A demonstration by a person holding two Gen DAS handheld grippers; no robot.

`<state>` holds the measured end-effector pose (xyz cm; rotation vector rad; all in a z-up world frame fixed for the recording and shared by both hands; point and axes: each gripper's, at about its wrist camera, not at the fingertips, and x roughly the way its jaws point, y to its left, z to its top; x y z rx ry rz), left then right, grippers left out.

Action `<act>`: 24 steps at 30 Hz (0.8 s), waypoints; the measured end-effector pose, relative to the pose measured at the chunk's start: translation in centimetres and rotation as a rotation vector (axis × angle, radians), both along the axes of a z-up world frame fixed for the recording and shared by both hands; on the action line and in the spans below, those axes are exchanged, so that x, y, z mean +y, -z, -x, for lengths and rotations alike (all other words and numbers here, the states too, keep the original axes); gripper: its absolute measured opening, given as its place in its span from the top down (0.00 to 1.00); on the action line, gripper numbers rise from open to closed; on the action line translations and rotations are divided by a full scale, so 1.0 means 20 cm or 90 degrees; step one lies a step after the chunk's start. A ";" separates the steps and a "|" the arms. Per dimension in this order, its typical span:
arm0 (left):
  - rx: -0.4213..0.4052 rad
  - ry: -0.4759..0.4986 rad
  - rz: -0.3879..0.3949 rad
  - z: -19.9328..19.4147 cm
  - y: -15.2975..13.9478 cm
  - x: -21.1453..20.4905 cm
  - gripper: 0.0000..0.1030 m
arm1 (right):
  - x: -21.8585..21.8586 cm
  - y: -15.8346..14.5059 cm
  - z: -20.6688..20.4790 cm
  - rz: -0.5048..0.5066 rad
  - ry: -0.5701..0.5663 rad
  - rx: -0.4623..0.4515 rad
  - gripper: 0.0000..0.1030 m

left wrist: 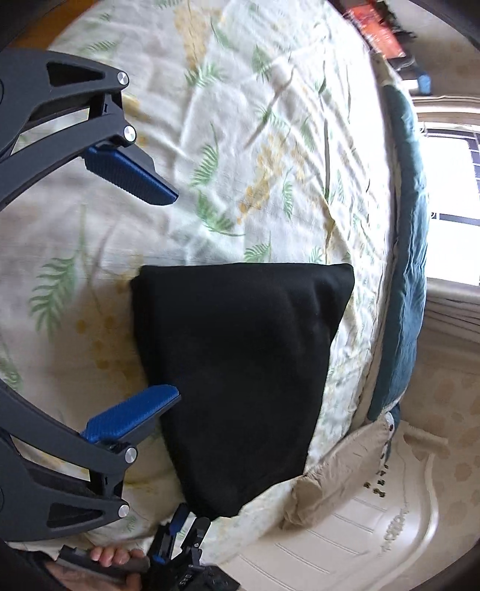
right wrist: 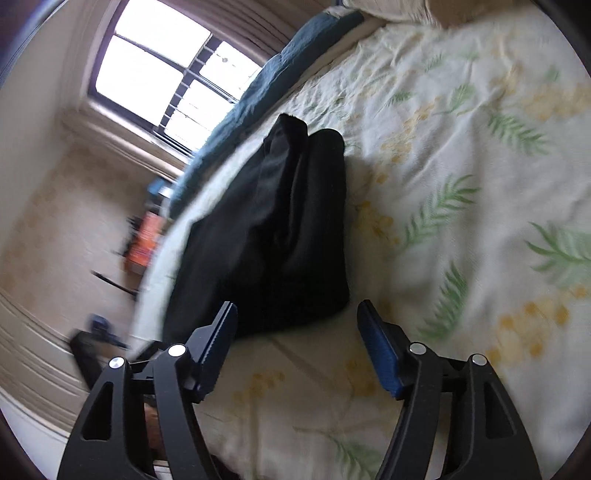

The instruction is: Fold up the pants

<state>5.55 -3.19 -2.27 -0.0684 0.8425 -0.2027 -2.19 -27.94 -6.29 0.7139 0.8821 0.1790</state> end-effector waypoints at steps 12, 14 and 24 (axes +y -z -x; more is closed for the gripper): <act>-0.025 -0.065 -0.100 0.19 0.02 -0.15 0.05 | 0.28 -0.05 0.11 0.255 0.032 -0.002 0.29; -0.027 -0.069 -0.098 0.21 0.03 -0.15 0.05 | 0.30 -0.04 0.12 0.257 0.030 -0.002 0.29; -0.043 -0.086 -0.122 0.26 0.04 -0.20 0.04 | 0.35 -0.05 0.14 0.262 0.031 0.000 0.25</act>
